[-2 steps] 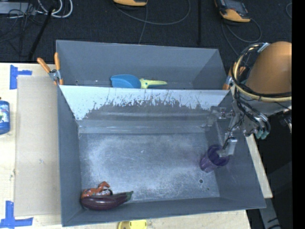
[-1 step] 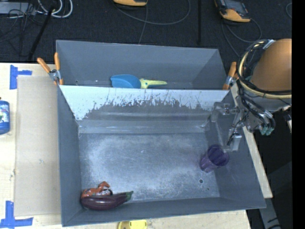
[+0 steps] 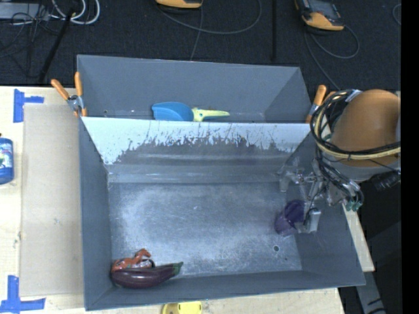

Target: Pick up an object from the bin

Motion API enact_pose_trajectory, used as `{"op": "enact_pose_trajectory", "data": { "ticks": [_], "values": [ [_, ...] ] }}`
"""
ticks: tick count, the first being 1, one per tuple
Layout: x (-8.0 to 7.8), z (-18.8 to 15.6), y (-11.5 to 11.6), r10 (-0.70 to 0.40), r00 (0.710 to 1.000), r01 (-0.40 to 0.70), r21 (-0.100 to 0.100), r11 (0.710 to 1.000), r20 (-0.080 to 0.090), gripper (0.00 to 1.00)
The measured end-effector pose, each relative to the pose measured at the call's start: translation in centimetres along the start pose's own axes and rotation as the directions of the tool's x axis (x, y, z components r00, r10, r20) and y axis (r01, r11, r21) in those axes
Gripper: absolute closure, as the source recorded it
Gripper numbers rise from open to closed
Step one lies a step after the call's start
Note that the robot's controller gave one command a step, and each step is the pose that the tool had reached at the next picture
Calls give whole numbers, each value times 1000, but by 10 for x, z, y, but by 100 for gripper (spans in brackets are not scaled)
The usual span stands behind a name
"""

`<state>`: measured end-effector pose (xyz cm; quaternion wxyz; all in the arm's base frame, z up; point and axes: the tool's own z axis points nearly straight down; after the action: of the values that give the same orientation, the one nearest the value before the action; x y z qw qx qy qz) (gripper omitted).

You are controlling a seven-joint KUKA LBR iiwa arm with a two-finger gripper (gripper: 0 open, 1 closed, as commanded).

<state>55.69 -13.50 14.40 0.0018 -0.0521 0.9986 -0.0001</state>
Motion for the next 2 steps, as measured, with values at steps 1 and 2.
{"op": "enact_pose_trajectory", "data": {
  "ticks": [1, 2],
  "values": [
    [12, 13, -2, -7, 1000, 7, -2, 1000, -7, 0],
    [1, 30, -24, 5, 1000, -5, -5, 1000, -12, 0]
  ]
}}
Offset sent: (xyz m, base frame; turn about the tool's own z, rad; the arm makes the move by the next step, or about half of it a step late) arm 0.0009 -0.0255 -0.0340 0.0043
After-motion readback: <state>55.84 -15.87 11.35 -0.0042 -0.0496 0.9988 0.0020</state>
